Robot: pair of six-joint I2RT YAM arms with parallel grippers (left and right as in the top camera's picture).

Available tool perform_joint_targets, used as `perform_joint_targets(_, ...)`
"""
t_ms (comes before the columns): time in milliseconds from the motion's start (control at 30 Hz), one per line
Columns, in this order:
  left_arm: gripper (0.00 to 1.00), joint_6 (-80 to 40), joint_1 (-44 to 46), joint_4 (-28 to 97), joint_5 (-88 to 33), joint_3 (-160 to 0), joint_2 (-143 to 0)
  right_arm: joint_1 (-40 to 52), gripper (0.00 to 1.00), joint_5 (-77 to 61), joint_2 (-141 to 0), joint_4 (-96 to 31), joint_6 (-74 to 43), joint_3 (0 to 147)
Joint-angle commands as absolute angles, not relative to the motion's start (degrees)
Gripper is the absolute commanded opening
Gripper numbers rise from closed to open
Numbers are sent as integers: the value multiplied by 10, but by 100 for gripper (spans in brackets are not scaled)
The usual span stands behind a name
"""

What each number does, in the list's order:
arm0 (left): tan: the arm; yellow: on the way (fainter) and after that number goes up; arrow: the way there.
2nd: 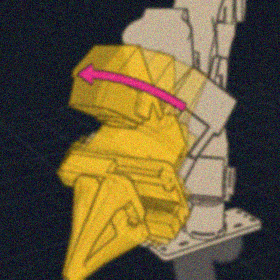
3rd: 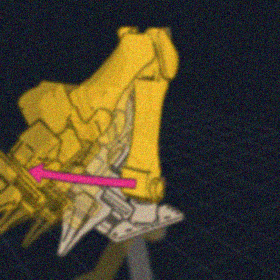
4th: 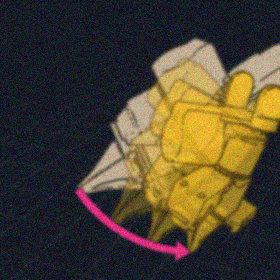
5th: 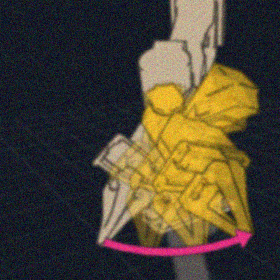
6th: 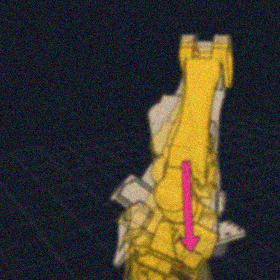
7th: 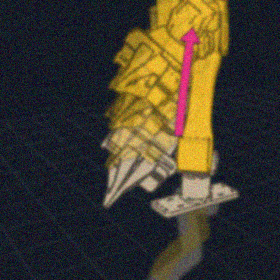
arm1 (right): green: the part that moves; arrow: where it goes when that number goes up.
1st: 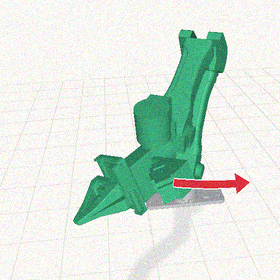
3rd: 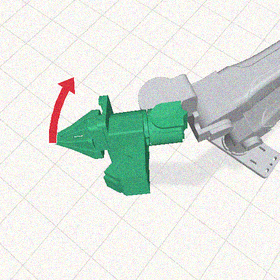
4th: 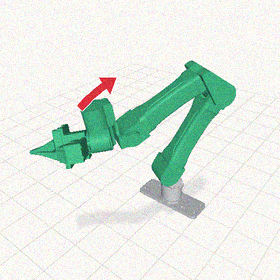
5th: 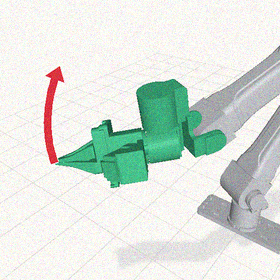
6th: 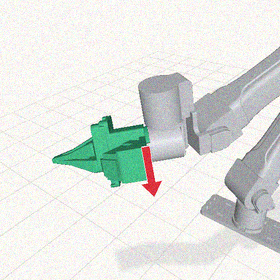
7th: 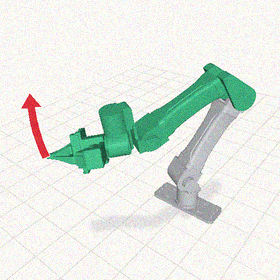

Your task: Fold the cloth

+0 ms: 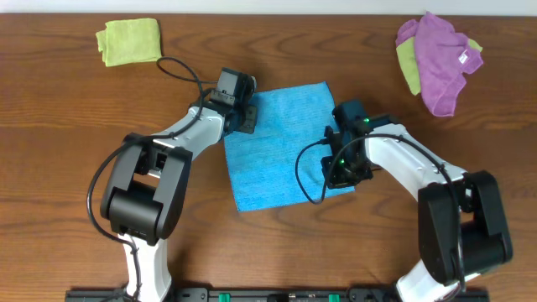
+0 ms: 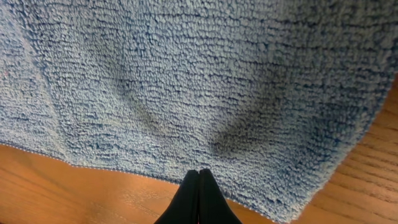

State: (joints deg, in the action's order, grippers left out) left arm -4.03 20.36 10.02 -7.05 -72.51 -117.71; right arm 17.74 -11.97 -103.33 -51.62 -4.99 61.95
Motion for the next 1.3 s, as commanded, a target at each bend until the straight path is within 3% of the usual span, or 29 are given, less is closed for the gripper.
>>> perform_joint_targets(0, 6, -27, 202, 101, -19, -732, -1188, 182, 2, -118, -1022, -516, -51, 617)
perform_joint_targets(267, 6, 14, 202, 83, 76, -732, -1188, 182, 2, -118, -1022, -516, -51, 617)
perform_joint_targets(900, 6, 17, 202, 57, 78, -733, -1188, 182, 2, -89, -1023, -380, -112, 527)
perform_joint_targets(1267, 6, 42, 186, 47, 111, -733, -1188, 182, 2, -88, -1023, -394, -118, 516)
